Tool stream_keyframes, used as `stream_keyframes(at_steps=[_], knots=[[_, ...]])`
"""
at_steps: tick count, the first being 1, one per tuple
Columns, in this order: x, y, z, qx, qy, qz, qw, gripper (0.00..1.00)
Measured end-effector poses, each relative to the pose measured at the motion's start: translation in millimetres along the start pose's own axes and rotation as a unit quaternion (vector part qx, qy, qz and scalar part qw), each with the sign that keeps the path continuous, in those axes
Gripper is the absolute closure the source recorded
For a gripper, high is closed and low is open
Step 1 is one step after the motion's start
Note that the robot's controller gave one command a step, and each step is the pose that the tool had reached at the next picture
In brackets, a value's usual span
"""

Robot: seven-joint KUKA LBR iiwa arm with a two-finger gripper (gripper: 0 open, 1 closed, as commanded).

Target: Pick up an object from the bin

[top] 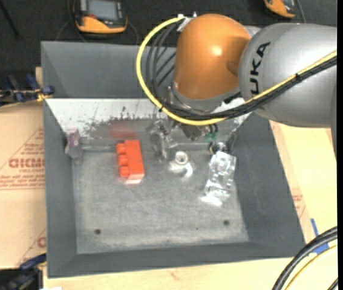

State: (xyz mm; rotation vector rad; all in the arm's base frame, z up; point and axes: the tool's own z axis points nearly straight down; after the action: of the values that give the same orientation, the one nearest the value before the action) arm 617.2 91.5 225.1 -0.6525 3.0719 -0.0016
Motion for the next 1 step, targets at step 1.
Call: stream_keyframes(at_steps=[1], knots=[[-0.9,0.6,-1.5,-0.001,-0.0016,0.001,1.0000,1.00]])
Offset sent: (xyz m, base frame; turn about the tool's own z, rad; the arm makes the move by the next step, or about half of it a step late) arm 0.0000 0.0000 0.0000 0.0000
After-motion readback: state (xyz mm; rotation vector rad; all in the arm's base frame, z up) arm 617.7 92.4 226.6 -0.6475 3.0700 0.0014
